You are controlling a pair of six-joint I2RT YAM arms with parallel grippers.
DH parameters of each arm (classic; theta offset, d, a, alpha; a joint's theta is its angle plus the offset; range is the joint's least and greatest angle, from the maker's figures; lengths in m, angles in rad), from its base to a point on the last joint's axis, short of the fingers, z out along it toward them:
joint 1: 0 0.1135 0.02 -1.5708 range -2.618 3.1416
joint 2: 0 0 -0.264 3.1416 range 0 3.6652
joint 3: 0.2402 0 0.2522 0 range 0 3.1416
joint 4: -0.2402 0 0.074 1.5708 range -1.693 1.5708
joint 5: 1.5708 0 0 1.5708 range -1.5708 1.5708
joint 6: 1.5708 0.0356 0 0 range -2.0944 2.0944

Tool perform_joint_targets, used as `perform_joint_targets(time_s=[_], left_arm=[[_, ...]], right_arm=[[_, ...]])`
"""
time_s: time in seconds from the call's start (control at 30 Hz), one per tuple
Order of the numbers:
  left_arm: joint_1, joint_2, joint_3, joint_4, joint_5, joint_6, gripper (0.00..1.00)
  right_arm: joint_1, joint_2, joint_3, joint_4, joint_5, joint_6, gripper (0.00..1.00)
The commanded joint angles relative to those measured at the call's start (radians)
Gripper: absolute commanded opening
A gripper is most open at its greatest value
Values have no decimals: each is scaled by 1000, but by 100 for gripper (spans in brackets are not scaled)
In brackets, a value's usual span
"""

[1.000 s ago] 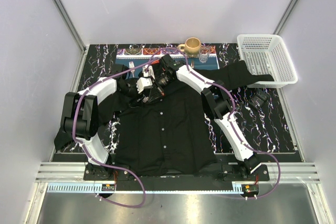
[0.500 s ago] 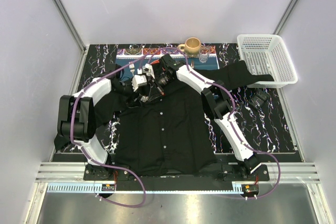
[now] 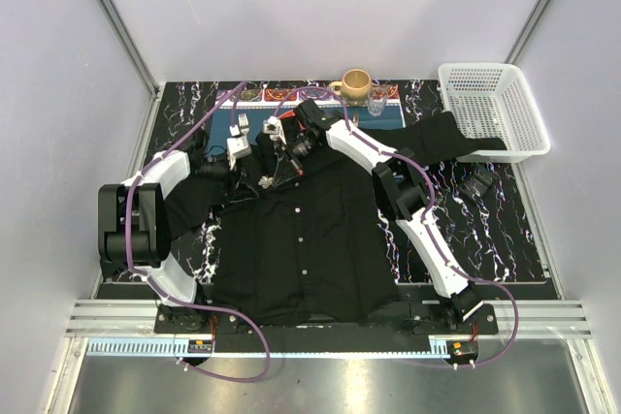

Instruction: Pin the brooch onto the clothing

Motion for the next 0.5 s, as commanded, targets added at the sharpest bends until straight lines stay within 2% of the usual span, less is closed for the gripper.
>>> perform_joint_targets(time_s=[0.0,0.23,0.47], left_arm=[[24,-94,-71,50,90,79,71],[1,-100,-80,170,-4,-50,70],[-62,-63,-74,215,-79,-131,70]], right_arm=[[-2,-91,-8,15,-64,-23,0],[-2,-108,-34,15,-70,-38,0],[-2,-118,-41,15,-70,-26,0]])
